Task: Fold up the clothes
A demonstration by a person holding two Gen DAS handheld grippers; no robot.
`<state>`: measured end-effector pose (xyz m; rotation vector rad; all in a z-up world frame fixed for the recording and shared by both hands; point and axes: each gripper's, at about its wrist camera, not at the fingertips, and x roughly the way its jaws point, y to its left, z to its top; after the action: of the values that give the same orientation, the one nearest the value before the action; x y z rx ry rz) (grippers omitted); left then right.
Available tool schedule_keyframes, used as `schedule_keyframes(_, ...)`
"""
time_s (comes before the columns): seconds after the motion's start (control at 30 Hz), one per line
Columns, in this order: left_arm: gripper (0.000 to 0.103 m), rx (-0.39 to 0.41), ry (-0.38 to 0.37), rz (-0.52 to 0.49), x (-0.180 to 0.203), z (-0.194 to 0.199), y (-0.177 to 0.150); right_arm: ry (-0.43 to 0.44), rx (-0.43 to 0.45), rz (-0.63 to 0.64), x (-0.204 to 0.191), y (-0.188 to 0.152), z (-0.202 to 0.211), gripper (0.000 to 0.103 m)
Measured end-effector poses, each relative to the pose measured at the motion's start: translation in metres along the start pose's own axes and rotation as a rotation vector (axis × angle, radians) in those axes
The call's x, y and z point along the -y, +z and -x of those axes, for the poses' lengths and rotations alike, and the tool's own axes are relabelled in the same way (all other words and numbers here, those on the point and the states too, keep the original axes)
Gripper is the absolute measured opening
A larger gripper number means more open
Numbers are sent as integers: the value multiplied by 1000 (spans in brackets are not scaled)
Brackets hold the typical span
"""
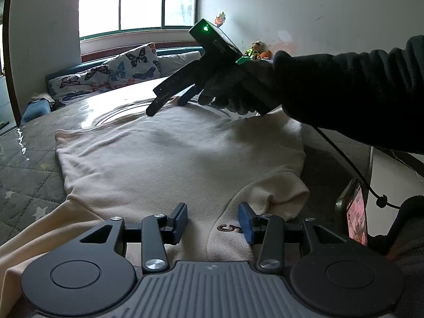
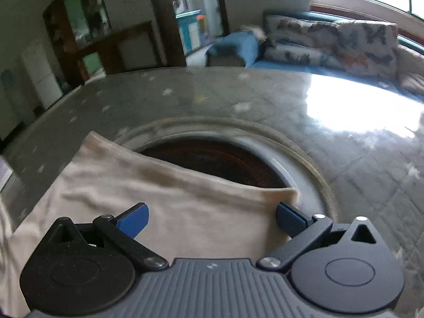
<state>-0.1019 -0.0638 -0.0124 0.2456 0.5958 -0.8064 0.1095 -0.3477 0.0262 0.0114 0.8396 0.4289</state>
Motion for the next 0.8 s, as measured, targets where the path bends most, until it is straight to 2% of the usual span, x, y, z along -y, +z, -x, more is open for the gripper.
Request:
schedule_keyframes(0.07, 46, 0, 1, 0, 0, 0, 0, 0, 11, 1, -1, -1, 14, 103)
schedule_keyframes(0.17, 48, -1, 6, 0, 0, -1, 0, -16, 82, 77, -13, -4, 51, 103)
schedule_keyframes(0.27, 50, -3, 20, -5, 0, -1, 1, -14, 239, 135, -29, -11, 113, 103)
schedule_keyframes(0.37, 52, -4, 36, -6, 2, -1, 2, -45, 384, 137, -38, -36, 164, 103)
schedule_keyframes(0.43, 54, -3, 45, -4, 2, -1, 3, -25, 351, 83, -35, -55, 177, 103)
schedule_keyframes(0.5, 55, -5, 59, -4, 2, -2, 4, 9, 249, 42, -26, -76, 176, 103)
schedule_keyframes(0.7, 58, 4, 97, -11, 3, 3, 10, -64, 150, -78, 0, -148, 181, 103)
schedule_keyframes(0.8, 58, 16, 103, -13, 3, 6, 18, -53, 138, -127, 13, -162, 186, 103)
